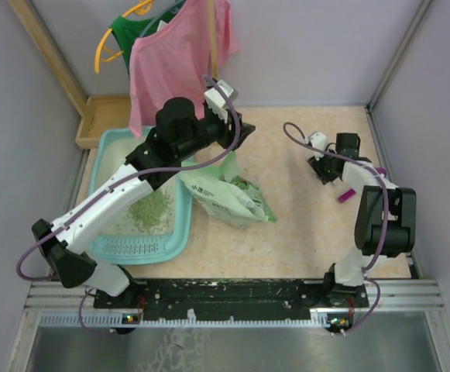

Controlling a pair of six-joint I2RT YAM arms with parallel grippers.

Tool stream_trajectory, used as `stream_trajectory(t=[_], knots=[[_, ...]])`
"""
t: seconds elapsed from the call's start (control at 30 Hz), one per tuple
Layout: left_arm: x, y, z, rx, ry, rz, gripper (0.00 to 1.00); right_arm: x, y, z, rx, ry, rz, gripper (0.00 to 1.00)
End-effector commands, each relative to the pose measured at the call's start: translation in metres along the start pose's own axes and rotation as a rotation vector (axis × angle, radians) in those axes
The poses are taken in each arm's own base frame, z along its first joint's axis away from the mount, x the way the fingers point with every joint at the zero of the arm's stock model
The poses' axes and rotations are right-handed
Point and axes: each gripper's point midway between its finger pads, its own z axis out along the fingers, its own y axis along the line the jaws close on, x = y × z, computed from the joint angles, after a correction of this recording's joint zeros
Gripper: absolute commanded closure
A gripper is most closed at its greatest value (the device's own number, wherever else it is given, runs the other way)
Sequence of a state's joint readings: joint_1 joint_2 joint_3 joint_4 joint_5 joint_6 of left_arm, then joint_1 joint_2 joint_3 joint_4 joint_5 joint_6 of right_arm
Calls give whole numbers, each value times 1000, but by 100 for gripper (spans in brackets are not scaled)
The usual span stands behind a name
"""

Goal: Fill the litter box with clean litter
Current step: Adjust the clamp at the center of the board.

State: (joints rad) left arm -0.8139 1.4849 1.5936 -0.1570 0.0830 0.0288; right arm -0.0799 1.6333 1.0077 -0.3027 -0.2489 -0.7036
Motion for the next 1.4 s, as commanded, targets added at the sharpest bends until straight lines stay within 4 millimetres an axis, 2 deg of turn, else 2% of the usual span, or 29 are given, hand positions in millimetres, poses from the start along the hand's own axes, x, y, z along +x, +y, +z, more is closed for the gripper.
stream_trajectory(t=[0.0, 0.3, 0.4, 0.53, 0.63, 0.77, 0.87, 1.0, 1.07, 1.13, 1.27, 1.33, 1.37], knots=[[-18, 4, -13, -30, -46, 21, 44, -14, -17, 12, 75, -40, -28, 58], [-14, 8, -16, -55, -40, 26, 44, -10, -26, 34, 73, 0, -54, 55], [-14, 9, -16, -63, -40, 29, 44, -12, -28, 39, 65, 1, -45, 65], [-10, 10, -14, -61, -32, 42, 41, -20, -29, 36, 58, -11, -15, 84], [-4, 10, -12, -56, -20, 63, 40, -28, -22, 29, 18, -33, 9, 100], [4, 11, -8, -53, -7, 87, 39, -40, -15, 12, -47, -78, 107, 100], [7, 10, -6, -48, -4, 89, 35, -54, -10, -10, -145, -144, 223, 100], [11, 3, -2, -13, -10, 64, 30, -77, -8, -52, -295, -240, 399, 100], [14, -4, 1, 23, -12, 47, 26, -90, -7, -79, -377, -296, 471, 100], [18, -11, 4, 64, -8, 32, 23, -107, -3, -117, -459, -376, 494, 100], [26, -17, 7, 102, -26, 17, 19, -125, 22, -187, -688, -514, 454, 100], [17, -17, 3, 115, -88, -7, 16, -130, 40, -217, -775, -542, 441, 100], [13, -17, 0, 141, -117, -20, 13, -131, 44, -222, -797, -538, 477, 100]])
